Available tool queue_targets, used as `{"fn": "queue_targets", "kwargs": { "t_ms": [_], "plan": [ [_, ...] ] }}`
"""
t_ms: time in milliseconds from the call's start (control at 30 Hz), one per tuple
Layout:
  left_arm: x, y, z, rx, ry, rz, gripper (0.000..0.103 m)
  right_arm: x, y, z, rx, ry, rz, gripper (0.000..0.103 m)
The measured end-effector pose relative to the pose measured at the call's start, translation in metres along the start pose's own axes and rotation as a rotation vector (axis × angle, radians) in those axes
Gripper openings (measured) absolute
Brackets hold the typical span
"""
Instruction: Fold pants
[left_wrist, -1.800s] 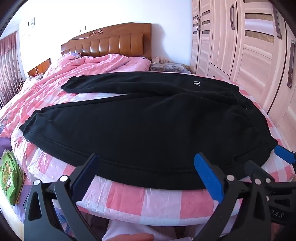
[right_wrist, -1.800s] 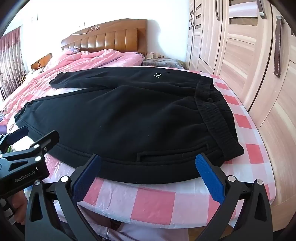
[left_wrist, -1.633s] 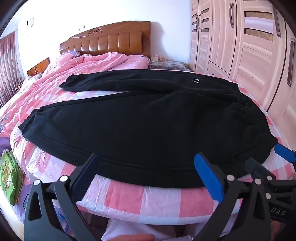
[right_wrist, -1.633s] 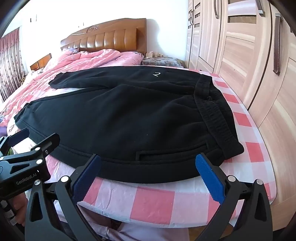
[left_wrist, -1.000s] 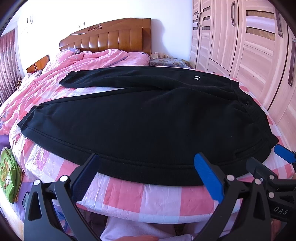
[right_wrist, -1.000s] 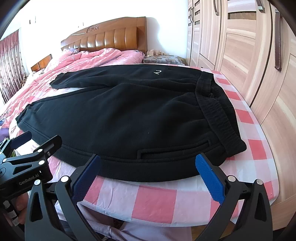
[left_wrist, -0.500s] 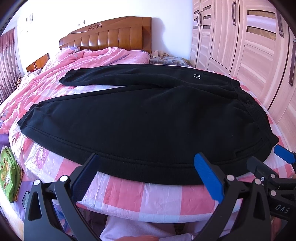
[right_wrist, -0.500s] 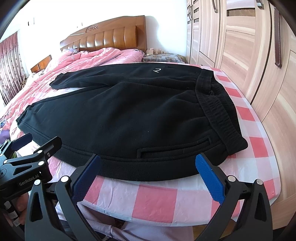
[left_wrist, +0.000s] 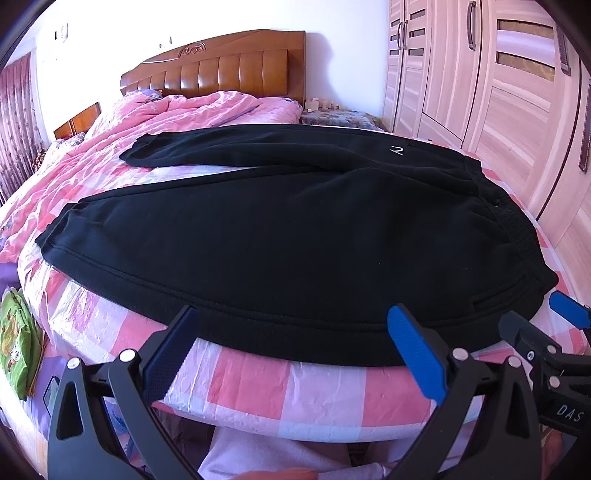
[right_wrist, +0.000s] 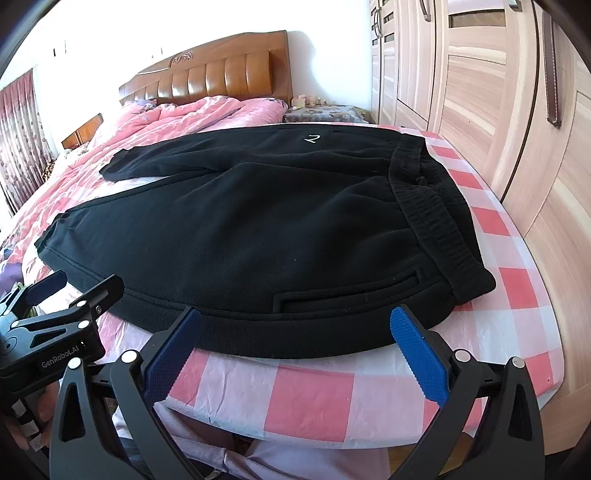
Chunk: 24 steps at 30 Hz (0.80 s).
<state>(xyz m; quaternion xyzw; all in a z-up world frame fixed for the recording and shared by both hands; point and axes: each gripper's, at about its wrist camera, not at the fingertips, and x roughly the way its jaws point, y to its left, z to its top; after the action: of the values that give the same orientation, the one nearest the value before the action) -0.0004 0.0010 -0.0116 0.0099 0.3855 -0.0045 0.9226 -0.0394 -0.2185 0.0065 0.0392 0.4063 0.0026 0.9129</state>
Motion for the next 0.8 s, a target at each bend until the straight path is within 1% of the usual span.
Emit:
{"fn": "queue_targets", "kwargs": {
  "t_ms": [500,800],
  "plan": [
    [0.003,0.012,-0.004,-0.045,0.019,-0.003,0.102,0.004,0.005,-0.003,-0.004,0.024,-0.001,0.099],
    [0.002,0.009,-0.004,-0.026,0.011,0.002,0.102,0.004,0.001,-0.002,0.009,0.018,0.005,0.099]
  ]
}}
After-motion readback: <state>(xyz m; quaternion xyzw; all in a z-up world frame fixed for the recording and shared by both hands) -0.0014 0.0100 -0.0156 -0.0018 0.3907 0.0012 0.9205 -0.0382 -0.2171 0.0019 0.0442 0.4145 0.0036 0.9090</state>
